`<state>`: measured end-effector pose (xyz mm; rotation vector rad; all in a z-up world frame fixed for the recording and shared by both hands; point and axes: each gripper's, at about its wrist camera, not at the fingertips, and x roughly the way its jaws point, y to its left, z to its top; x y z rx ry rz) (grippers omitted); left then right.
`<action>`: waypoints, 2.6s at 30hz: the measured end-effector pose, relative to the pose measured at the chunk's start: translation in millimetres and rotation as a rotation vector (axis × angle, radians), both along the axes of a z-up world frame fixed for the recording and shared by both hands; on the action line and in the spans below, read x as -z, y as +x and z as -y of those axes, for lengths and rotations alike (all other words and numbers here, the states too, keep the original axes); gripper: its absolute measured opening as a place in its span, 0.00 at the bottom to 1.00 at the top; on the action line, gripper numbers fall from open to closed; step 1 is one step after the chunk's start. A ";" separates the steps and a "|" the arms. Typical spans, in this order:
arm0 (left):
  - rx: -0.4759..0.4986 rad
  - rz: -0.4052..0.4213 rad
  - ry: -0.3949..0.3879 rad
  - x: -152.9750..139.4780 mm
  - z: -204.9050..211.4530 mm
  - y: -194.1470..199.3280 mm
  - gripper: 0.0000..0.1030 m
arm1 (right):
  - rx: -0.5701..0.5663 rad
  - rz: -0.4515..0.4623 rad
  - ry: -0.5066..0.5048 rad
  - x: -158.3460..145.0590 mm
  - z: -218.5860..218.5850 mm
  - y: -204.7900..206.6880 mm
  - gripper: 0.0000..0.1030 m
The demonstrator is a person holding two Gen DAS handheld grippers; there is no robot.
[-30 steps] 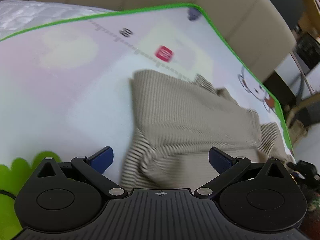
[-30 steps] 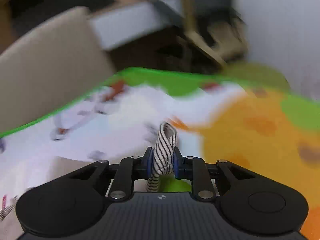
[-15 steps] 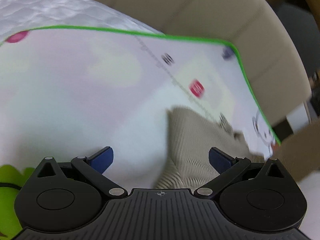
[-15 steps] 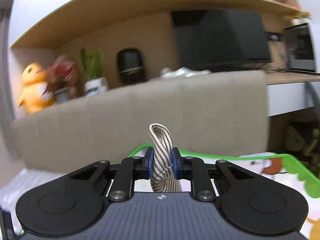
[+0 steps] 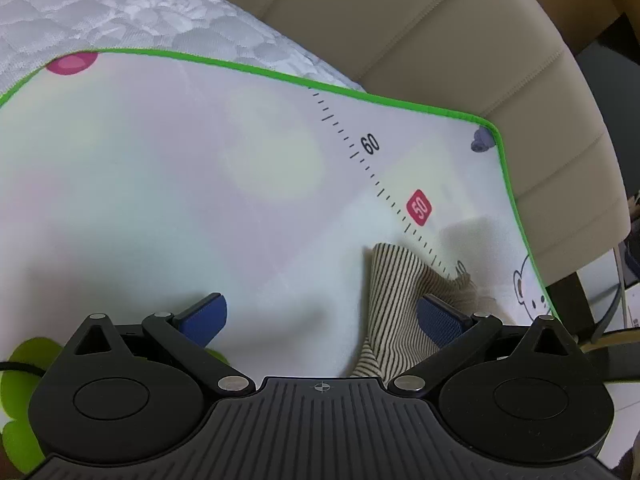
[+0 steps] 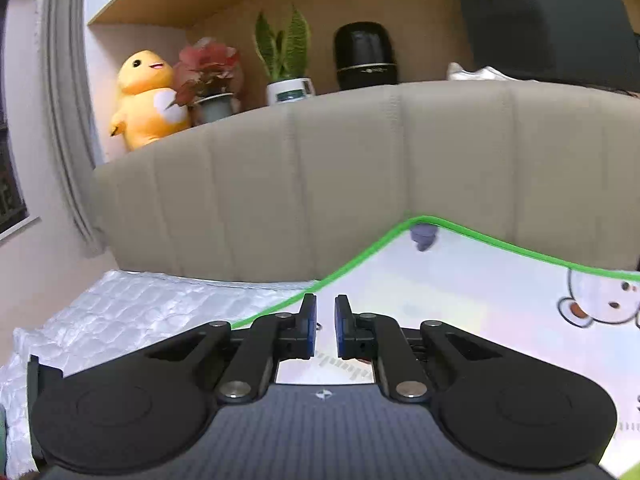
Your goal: Fold clothes
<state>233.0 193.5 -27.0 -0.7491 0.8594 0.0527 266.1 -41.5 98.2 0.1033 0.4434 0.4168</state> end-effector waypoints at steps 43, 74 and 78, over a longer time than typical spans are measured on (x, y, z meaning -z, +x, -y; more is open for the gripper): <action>-0.087 -0.040 0.053 9.9 -13.5 4.7 1.00 | -0.089 -0.123 0.016 60.1 -22.8 -14.0 0.16; 0.358 0.289 0.535 7.6 150.4 10.0 0.23 | 0.233 -0.261 0.087 176.4 135.6 -66.1 1.00; 0.393 0.349 0.592 -0.2 161.2 -0.1 0.11 | 0.205 -0.296 -0.003 175.5 125.6 -63.4 1.00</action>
